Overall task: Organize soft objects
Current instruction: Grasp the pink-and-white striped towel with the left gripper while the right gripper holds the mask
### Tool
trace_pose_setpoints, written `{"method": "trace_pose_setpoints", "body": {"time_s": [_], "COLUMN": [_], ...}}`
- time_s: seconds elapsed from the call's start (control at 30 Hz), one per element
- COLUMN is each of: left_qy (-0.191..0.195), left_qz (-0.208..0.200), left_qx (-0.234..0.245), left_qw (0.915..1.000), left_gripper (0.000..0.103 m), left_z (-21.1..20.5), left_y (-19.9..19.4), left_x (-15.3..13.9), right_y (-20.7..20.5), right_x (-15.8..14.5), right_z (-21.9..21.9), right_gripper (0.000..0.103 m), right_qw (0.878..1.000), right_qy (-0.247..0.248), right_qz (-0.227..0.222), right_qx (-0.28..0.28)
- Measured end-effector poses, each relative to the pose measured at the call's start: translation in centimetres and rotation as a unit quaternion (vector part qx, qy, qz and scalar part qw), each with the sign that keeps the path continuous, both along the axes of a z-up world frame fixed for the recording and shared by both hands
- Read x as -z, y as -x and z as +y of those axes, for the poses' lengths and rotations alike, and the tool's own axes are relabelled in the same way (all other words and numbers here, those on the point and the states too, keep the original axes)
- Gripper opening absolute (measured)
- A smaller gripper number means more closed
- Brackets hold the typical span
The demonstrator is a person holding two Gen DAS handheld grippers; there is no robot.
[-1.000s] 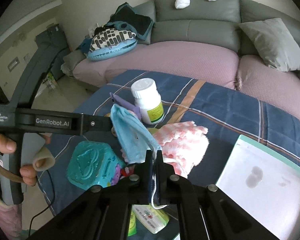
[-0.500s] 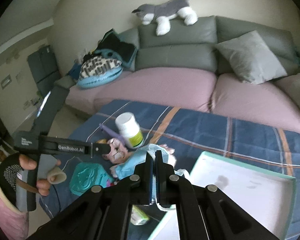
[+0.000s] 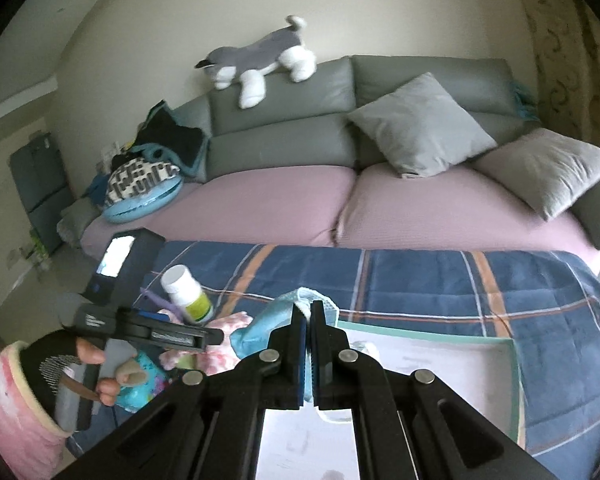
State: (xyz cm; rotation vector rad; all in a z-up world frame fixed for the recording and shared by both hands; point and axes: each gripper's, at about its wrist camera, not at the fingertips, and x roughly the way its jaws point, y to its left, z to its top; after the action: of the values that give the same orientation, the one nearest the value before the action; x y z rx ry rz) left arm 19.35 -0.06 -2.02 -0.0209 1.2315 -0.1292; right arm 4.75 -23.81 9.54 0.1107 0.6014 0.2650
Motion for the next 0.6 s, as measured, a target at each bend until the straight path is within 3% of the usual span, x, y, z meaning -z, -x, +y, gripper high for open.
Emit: {"method": "trace_pose_setpoints", "body": {"time_s": [0.03,0.07,0.2,0.27,0.37,0.6], "left_qy": [-0.005,-0.010,-0.004,0.004,0.012,0.038], "left_qz": [0.004,0.008,0.023,0.019,0.012,-0.007], "left_qx": [0.004,0.006,0.001,-0.006,-0.017,-0.045], "left_qw": [1.0000,0.9999,0.9997,0.9998,0.9997,0.9983], "left_gripper": [0.097,0.084,0.067,0.050,0.034,0.022], "left_z": [-0.5,-0.8,-1.5,-1.3,-1.1,0.6], "left_y": [-0.4,-0.6,-1.2,-1.2,-1.1,-0.4], "left_x": [0.4,0.8,2.1,2.0,1.8,0.8], "right_y": [0.0,-0.1,-0.1,0.0,-0.2,-0.5], "right_x": [0.1,0.1,0.1,0.1,0.4,0.9], "right_z": [-0.4,-0.8,-1.7,-1.9,-1.9,-2.5], "right_gripper": [0.002,0.002,0.002,0.002,0.002,0.002], "right_qw": [1.000,1.000,1.000,1.000,1.000,0.999], "right_qy": [-0.001,-0.004,-0.012,-0.015,-0.018,-0.027], "right_qz": [0.001,0.002,0.002,0.001,0.005,0.015], "right_qx": [0.004,0.009,0.016,0.016,0.018,0.022]}}
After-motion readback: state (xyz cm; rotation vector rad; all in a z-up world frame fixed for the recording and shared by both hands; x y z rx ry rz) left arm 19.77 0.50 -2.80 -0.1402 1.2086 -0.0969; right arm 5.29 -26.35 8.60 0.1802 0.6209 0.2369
